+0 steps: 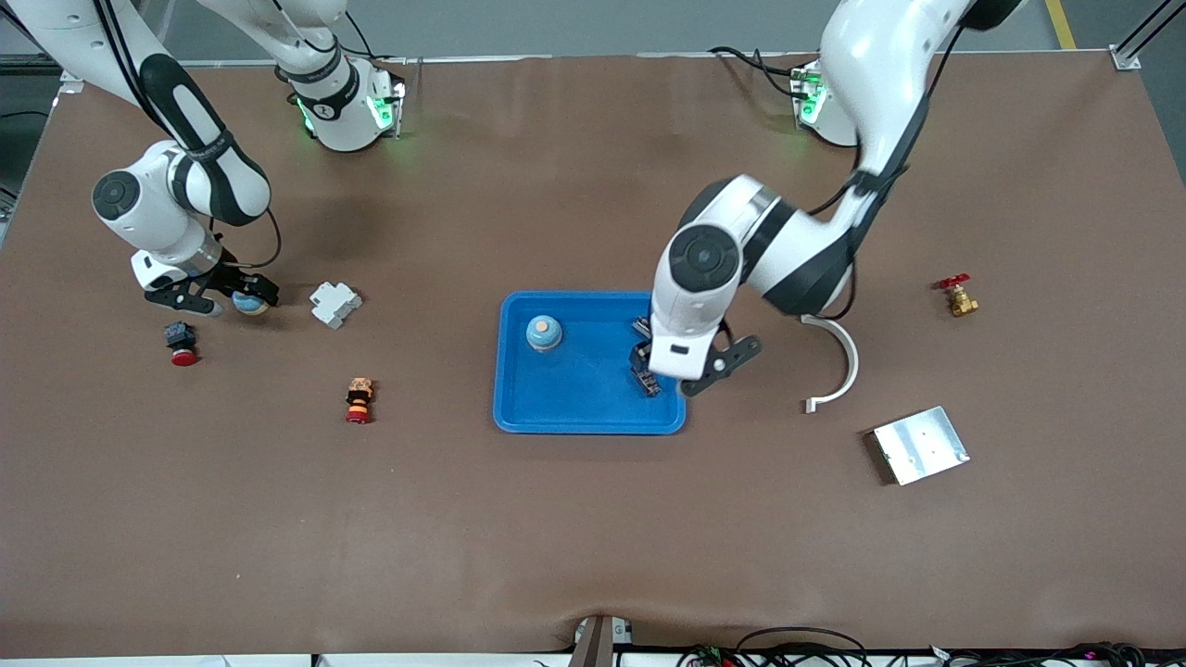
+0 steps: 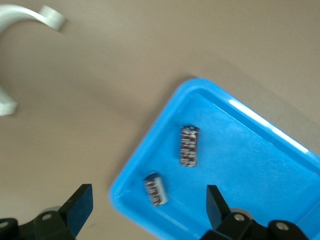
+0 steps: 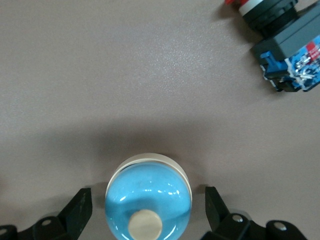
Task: Place electrolytic capacitor and blue bell in tray
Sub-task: 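Release the capacitor into the tray while the right gripper grasps the bell, then return the left arm to rest while the right gripper lifts the bell, then carry the second light-blue bell over the tray with the right gripper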
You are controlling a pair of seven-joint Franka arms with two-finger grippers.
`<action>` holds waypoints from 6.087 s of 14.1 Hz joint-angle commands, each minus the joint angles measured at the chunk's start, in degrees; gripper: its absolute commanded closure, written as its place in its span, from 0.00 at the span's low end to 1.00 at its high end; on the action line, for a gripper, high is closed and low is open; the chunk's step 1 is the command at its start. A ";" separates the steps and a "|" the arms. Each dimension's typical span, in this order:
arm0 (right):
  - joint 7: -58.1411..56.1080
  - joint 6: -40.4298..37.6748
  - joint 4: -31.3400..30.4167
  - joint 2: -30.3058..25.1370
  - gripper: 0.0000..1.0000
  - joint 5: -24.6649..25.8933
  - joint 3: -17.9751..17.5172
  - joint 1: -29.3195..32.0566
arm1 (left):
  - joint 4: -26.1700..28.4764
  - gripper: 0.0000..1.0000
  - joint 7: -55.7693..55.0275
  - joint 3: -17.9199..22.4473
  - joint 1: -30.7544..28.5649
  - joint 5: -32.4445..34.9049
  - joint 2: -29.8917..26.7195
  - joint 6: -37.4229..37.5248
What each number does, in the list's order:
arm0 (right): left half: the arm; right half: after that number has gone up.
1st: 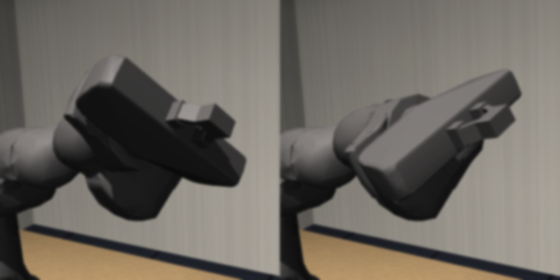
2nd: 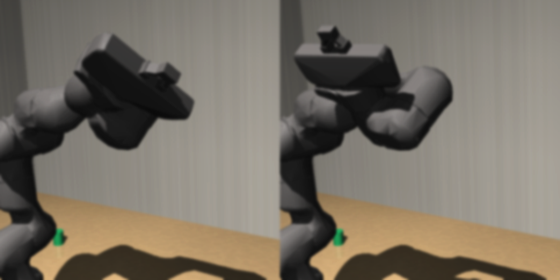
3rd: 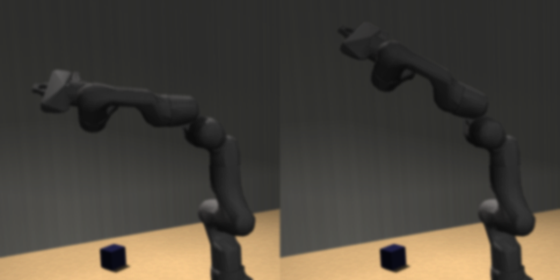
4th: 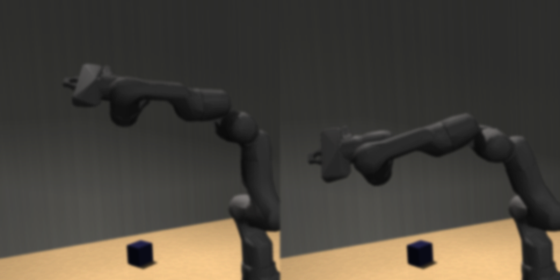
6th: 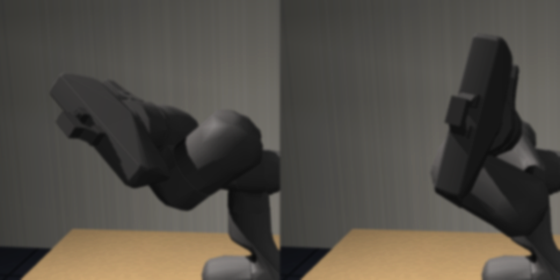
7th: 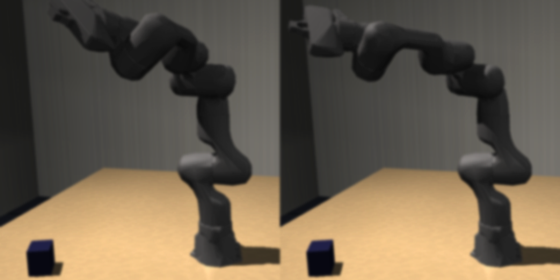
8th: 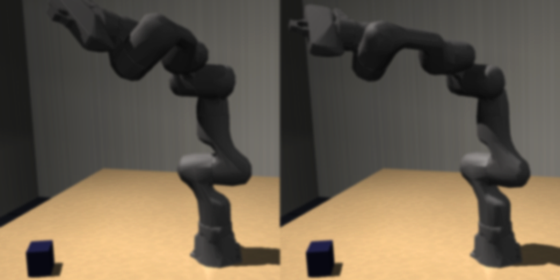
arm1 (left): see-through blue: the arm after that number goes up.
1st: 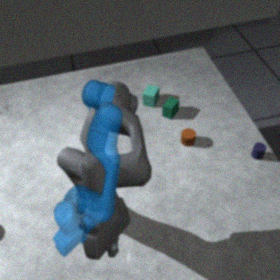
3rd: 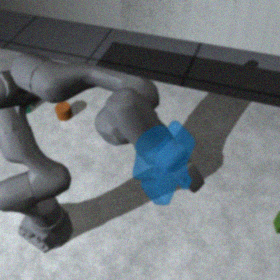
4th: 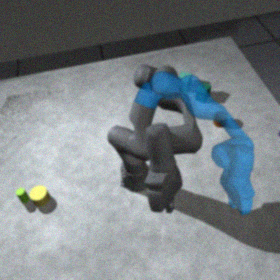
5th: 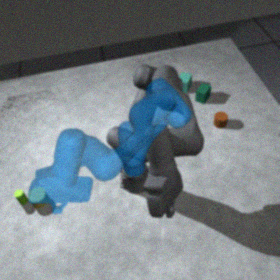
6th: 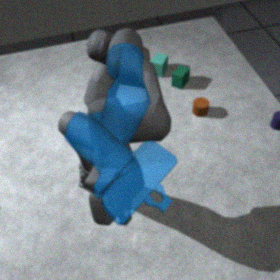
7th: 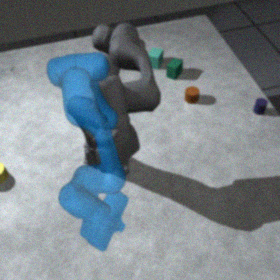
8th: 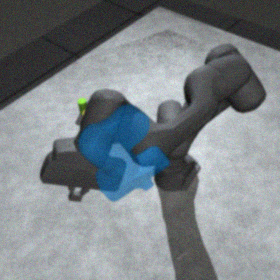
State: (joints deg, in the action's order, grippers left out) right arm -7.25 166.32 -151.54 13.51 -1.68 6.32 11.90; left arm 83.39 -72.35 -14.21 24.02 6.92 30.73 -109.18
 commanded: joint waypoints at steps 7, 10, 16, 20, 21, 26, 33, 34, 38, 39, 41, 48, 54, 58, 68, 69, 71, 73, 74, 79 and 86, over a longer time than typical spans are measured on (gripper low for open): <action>-1.98 0.68 -0.42 -0.76 1.00 -1.13 -0.95 0.23 | 7.20 0.00 33.51 -0.12 -19.76 -8.06 -23.93 20.22; -1.81 0.68 -0.42 -1.47 1.00 -1.13 -2.44 0.31 | 11.60 0.00 50.50 -0.12 -29.00 -9.47 -26.77 20.24; -1.37 -2.66 1.60 -4.45 1.00 -1.13 -4.38 -0.30 | 21.35 0.00 64.61 -0.03 -36.67 -9.12 -28.96 13.49; 4.23 -3.54 5.02 -4.90 1.00 -1.66 -5.61 -3.89 | 25.85 0.00 64.61 -0.12 -36.59 -9.03 -29.94 7.59; 7.39 -5.28 6.60 -4.90 1.00 -1.66 -5.70 -5.91 | 25.77 0.00 64.61 -0.12 -36.58 -9.03 -29.76 7.32; 18.30 -15.22 15.03 -4.90 1.00 -1.75 -5.61 -12.51 | 25.50 0.00 64.61 -0.03 -36.67 -9.12 -29.15 6.00; 33.76 -28.93 30.76 -1.83 1.00 -1.75 -5.61 -20.68 | 24.28 0.00 65.57 -0.03 -36.67 -8.86 -28.80 3.37; 36.14 -30.16 32.87 -0.77 1.00 -1.75 -5.61 -22.17 | 22.97 0.00 65.75 -0.03 -36.50 -8.86 -28.01 3.36; 49.49 -32.37 39.21 3.36 1.00 -1.75 -5.61 -29.11 | 17.43 0.00 68.46 -0.21 -35.79 -8.68 -25.98 3.45; 52.13 -32.37 39.92 3.45 1.00 -1.75 -5.61 -30.61 | 16.02 0.00 70.66 -0.21 -35.97 -8.85 -25.89 3.45; 57.76 -33.85 41.67 3.37 1.00 -1.75 -5.61 -32.90 | 12.95 0.00 70.68 -0.12 -36.32 -9.56 -25.19 3.63; 69.01 -39.06 45.99 6.96 1.00 -1.92 -5.61 -37.38 | 10.56 0.00 69.18 -0.03 -36.14 -8.86 -25.19 3.71; 78.78 -38.26 53.10 16.36 1.00 -1.92 -5.61 -42.57 | 9.59 0.00 69.54 -0.03 -36.50 -9.21 -25.10 3.71; 83.17 -36.07 55.82 20.58 1.00 -1.92 -5.52 -44.24 | 9.51 0.00 69.45 -0.03 -36.58 -8.86 -25.10 3.71; 89.33 -35.89 64.08 29.11 1.00 -1.40 -5.52 -45.92 | 9.94 0.00 69.27 0.23 -36.41 -8.68 -25.02 4.33; 90.03 -35.97 65.31 29.99 1.00 -1.40 -5.52 -46.44 | 9.94 0.00 69.18 0.23 -36.41 -8.68 -24.93 4.42; 91.18 -35.89 66.81 31.57 1.00 -1.31 -5.52 -47.06 | 9.94 0.00 69.18 0.23 -36.41 -8.68 -24.93 4.42; 91.53 -35.89 67.43 32.28 1.00 -1.31 -5.52 -47.32 | 10.03 0.00 69.18 0.23 -36.41 -8.68 -24.84 4.68; 91.97 -35.80 67.43 32.37 1.00 -1.31 -5.52 -47.41 | 10.03 0.00 69.18 0.23 -36.41 -8.68 -24.84 4.85; 93.55 -35.80 70.24 34.48 1.00 -1.22 -5.44 -48.20 | 9.94 0.00 69.18 0.23 -36.41 -8.68 -24.84 4.86; 94.17 -34.31 70.33 35.45 1.00 -0.96 -5.44 -48.81 | 9.94 0.00 69.18 0.23 -36.41 -8.68 -24.84 4.86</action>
State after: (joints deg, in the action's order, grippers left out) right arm 85.26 131.53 -83.14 47.55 -3.10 0.22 -35.72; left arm 94.26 -3.29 -13.91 -12.20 -1.46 5.72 -105.38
